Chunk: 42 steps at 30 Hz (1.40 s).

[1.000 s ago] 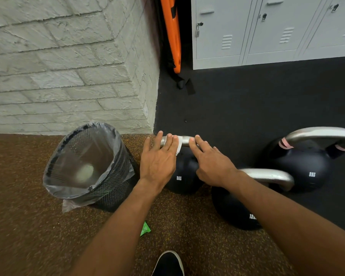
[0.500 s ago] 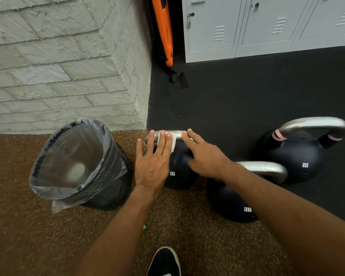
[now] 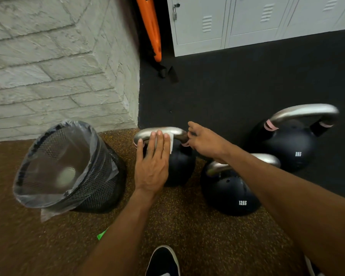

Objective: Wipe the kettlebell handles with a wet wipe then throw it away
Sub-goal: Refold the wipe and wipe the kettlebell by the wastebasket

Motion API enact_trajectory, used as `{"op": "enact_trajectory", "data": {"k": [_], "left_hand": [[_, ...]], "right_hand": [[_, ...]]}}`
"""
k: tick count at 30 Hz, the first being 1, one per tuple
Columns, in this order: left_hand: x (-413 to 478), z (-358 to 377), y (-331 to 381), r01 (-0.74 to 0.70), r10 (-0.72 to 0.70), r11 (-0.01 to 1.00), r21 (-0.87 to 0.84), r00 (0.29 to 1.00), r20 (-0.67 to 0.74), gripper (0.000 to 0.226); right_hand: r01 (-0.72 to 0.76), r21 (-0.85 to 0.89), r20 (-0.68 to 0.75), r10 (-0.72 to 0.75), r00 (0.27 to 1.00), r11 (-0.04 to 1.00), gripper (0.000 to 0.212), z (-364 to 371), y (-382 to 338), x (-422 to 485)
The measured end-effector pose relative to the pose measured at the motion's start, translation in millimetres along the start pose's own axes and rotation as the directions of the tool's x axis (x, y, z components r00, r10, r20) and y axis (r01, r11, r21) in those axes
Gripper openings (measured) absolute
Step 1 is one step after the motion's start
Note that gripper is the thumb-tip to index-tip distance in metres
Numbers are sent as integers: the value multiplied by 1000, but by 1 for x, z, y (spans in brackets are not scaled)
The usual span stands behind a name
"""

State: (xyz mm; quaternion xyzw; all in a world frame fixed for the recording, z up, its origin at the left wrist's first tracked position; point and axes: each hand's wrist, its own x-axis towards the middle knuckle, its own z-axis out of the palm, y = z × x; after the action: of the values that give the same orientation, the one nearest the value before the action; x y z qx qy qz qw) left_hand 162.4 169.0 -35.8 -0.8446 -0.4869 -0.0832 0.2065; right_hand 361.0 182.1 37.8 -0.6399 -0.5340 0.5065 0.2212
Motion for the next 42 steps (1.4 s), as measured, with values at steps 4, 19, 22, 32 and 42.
{"op": "enact_trajectory", "data": {"k": [4, 19, 22, 32, 42], "left_hand": [[6, -1, -8, -74, 72, 995, 62, 997, 35, 61], [27, -12, -11, -285, 282, 947, 148, 959, 37, 59], [39, -18, -14, -358, 347, 913, 193, 934, 88, 59], [90, -49, -73, 26, 111, 944, -328, 913, 392, 44], [133, -50, -72, 170, 214, 855, -491, 745, 631, 38]], "right_hand": [[-4, -8, 10, 4, 1000, 1000, 72, -1, -3, -1], [-6, -1, 28, 6, 1000, 1000, 76, -3, 1, 1], [-9, 1, 28, 9, 1000, 1000, 78, -3, 2, 0], [-27, -56, 5, 27, 1000, 998, 78, -2, -1, 2], [-20, -129, 8, 21, 1000, 991, 77, -5, -2, 4]]}}
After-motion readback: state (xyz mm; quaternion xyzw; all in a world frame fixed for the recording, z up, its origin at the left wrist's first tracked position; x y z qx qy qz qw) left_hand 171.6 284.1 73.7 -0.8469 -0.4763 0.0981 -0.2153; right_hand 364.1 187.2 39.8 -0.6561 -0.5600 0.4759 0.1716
